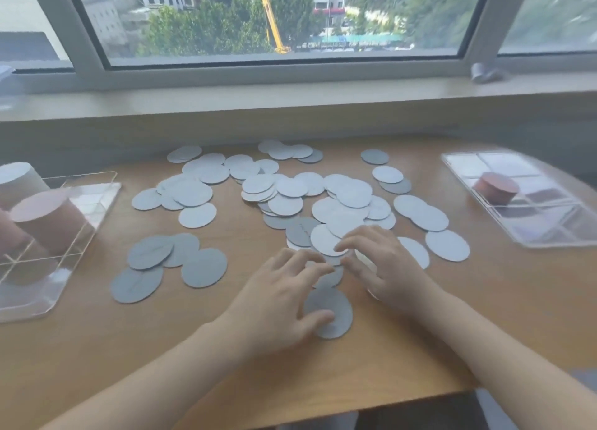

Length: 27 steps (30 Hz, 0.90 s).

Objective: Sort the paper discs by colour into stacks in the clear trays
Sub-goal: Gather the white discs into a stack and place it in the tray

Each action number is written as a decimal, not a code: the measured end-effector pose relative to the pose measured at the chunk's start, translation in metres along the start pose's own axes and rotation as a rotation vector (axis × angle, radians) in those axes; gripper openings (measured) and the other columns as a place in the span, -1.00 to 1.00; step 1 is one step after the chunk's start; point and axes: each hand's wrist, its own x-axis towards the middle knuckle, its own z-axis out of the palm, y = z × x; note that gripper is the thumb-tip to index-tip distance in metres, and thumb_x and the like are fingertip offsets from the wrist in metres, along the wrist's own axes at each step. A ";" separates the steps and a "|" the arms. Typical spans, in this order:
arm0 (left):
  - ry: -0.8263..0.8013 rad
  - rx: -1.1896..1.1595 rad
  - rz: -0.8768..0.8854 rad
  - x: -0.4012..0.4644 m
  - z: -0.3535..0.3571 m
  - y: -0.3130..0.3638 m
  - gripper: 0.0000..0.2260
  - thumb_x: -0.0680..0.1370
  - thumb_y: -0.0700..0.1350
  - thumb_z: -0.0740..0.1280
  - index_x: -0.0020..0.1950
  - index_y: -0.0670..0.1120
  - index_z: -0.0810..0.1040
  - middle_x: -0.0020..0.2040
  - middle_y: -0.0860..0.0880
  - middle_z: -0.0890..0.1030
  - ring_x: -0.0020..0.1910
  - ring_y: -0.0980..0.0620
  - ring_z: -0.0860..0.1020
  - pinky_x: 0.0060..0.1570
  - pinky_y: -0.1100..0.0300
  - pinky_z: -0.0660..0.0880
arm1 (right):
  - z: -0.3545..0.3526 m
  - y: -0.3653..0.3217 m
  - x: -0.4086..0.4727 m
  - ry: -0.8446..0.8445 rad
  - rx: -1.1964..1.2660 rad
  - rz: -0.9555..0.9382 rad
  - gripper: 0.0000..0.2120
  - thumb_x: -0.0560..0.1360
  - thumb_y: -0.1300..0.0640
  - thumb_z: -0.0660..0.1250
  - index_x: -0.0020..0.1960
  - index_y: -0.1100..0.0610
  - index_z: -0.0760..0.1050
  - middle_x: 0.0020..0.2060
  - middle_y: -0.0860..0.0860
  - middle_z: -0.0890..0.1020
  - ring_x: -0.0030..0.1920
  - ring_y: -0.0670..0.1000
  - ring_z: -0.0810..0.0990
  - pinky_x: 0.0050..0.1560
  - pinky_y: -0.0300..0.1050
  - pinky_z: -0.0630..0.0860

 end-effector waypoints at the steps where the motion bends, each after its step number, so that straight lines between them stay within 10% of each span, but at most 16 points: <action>1: -0.002 0.006 -0.001 0.002 0.001 -0.002 -0.48 0.52 0.30 0.26 0.42 0.09 0.42 0.35 0.14 0.42 0.29 0.08 0.36 0.30 0.18 0.35 | 0.000 0.005 -0.005 0.019 -0.033 -0.008 -0.76 0.61 -0.03 0.20 0.08 0.06 0.59 0.01 -0.11 0.57 0.05 0.02 0.53 0.15 -0.02 0.41; 11: 0.051 -0.025 -0.053 0.049 0.014 -0.014 -0.64 0.58 0.14 0.28 0.35 0.08 0.47 0.33 0.17 0.42 0.26 0.08 0.37 0.27 0.16 0.36 | -0.016 0.011 -0.030 0.113 -0.112 0.158 -0.72 0.58 -0.07 0.22 0.14 0.06 0.55 0.10 -0.07 0.54 0.15 0.02 0.49 0.20 -0.02 0.34; 20: 0.223 -0.126 0.043 0.058 0.024 -0.012 -0.80 0.59 -0.02 0.29 0.19 0.04 0.57 0.15 0.16 0.53 0.10 0.07 0.48 0.09 0.14 0.42 | -0.030 0.020 -0.064 -0.106 -0.165 0.303 -0.11 0.38 -0.44 0.25 0.55 0.00 0.17 0.50 -0.15 0.24 0.50 -0.12 0.16 0.49 -0.16 0.05; 27: 0.218 -0.169 0.072 0.060 0.025 -0.012 -0.83 0.59 -0.04 0.24 0.11 0.02 0.59 0.09 0.16 0.53 0.03 0.08 0.46 0.03 0.22 0.40 | -0.029 0.016 -0.061 -0.052 -0.205 0.298 -0.25 0.40 -0.40 0.26 0.47 -0.03 0.30 0.32 -0.18 0.43 0.37 -0.09 0.31 0.42 -0.16 0.12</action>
